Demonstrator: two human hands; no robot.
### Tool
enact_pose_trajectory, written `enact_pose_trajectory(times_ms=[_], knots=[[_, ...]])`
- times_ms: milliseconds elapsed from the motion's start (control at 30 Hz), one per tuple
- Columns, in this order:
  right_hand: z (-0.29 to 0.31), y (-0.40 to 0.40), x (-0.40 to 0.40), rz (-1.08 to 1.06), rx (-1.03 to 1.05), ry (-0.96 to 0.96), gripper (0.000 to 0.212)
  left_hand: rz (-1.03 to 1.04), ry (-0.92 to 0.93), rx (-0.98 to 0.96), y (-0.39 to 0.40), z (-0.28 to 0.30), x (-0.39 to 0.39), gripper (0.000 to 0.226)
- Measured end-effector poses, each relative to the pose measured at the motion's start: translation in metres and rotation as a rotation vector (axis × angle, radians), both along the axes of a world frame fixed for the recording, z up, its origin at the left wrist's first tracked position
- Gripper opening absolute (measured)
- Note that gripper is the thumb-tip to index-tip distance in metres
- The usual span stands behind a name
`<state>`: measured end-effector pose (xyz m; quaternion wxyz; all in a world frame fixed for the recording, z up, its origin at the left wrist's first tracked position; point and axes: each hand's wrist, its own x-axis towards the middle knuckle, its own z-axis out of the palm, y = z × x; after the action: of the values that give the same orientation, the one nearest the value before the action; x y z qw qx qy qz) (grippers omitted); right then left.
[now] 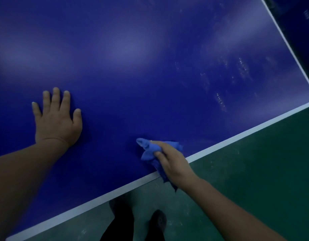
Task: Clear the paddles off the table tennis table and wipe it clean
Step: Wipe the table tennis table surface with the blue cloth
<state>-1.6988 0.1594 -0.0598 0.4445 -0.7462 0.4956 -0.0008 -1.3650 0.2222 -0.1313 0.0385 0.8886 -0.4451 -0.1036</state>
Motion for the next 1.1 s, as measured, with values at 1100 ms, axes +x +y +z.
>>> enact_pose_trajectory(times_ms=[1100], knots=[[-0.062,-0.095,0.122,0.497,-0.653,0.342,0.056,0.008,0.008,0.005,0.000,-0.001,0.001,0.066]])
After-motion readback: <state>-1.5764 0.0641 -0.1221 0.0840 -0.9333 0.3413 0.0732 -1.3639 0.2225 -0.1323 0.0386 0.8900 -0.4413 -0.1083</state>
